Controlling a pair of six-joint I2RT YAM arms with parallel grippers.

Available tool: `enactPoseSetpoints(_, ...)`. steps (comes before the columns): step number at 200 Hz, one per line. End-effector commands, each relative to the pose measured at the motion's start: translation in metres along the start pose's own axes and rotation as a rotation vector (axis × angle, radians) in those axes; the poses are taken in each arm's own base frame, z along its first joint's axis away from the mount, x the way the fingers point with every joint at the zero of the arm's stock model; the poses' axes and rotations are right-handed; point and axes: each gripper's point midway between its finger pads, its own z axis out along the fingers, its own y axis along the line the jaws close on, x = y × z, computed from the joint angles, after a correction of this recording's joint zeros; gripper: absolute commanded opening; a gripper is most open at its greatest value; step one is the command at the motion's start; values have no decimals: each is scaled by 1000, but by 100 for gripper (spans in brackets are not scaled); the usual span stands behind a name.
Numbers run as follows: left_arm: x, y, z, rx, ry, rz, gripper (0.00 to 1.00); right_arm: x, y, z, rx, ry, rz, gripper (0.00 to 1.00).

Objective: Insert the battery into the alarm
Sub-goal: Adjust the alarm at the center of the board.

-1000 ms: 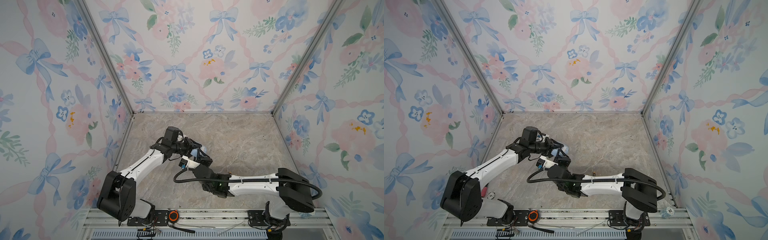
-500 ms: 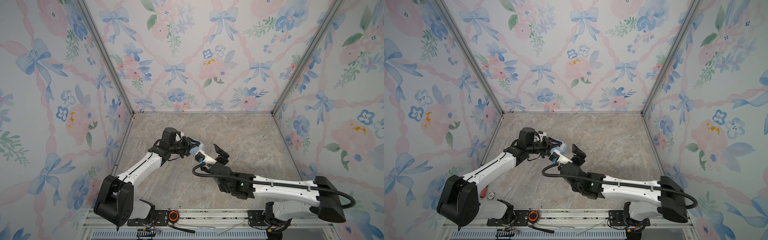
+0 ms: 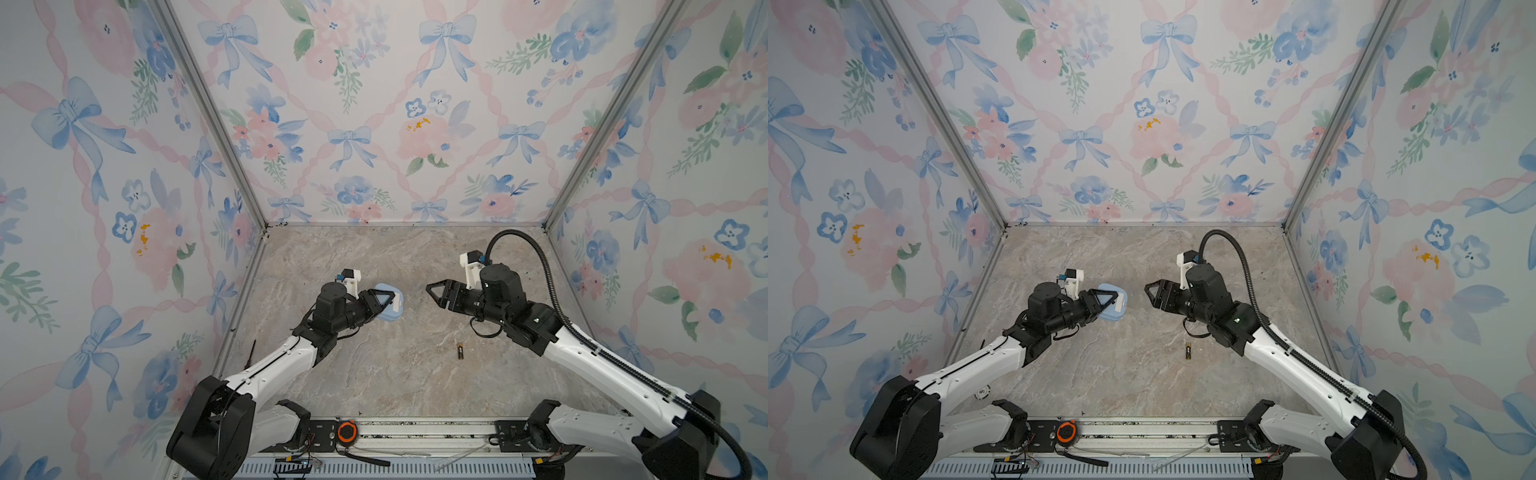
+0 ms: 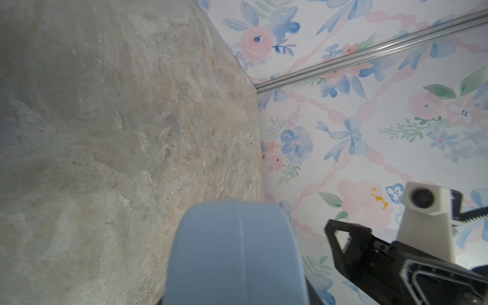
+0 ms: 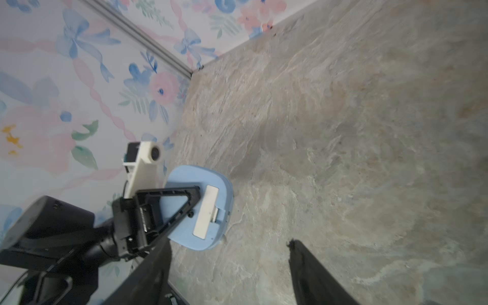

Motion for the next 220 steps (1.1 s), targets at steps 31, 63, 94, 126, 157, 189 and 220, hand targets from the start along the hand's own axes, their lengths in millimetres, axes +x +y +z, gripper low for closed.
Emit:
enactPoseSetpoints(31,-22,-80,-29,270,-115,16,21,10,81,9,-463,103,181,92)
enactPoseSetpoints(63,-29,-108,-47,371,-160,-53,25,13,89,17,-509,111,188,94)
enactPoseSetpoints(94,-33,-130,-63,449,-182,-77,27,9,112,18,-632,116,206,91)
enactPoseSetpoints(126,-32,-137,-68,470,-184,-86,28,7,131,15,-652,110,138,82)
enactPoseSetpoints(157,-32,-140,-70,480,-185,-93,28,5,135,15,-667,109,141,70)
enactPoseSetpoints(189,-32,-139,-69,477,-180,-102,29,4,136,16,-678,108,154,56)
enactPoseSetpoints(220,-31,-138,-66,472,-175,-100,29,4,135,16,-671,104,149,44)
